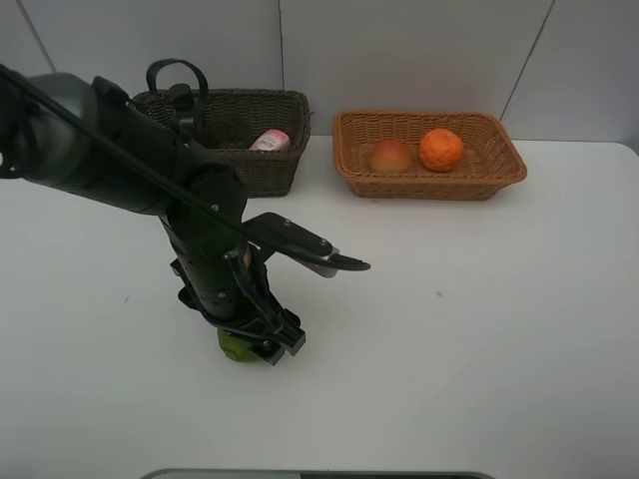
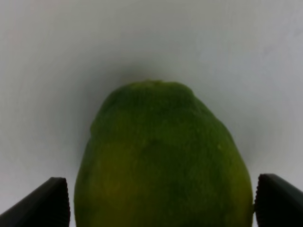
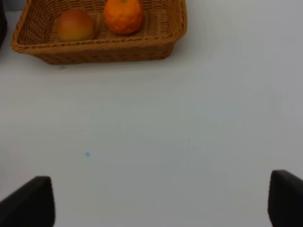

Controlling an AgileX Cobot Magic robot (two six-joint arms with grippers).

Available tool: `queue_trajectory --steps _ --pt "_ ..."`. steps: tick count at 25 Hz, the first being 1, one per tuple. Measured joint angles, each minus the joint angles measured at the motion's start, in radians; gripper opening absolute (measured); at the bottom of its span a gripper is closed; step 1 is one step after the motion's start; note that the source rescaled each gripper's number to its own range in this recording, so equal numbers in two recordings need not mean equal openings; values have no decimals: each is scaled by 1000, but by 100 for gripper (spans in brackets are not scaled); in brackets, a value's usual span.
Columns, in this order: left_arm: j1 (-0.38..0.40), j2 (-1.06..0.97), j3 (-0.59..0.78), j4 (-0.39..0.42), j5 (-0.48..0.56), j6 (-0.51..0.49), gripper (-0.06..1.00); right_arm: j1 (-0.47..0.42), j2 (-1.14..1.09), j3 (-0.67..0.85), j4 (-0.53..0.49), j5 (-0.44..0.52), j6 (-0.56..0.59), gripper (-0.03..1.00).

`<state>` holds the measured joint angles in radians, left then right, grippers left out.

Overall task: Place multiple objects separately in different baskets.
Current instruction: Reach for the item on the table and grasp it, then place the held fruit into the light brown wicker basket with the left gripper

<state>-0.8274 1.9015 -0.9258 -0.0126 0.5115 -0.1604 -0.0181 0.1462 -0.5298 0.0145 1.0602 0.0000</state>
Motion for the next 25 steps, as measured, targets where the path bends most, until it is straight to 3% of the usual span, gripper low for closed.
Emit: queue_trajectory --steps 8,10,12,25 --pt "0 0 0 0 -1 0 98 0 0 0 0 0 0 100" --pt "0 0 0 0 0 0 90 0 0 0 0 0 0 100" --pt "0 0 0 0 2 0 75 0 0 0 0 0 0 100" --pt "0 0 0 -4 20 0 75 0 0 0 0 0 0 100"
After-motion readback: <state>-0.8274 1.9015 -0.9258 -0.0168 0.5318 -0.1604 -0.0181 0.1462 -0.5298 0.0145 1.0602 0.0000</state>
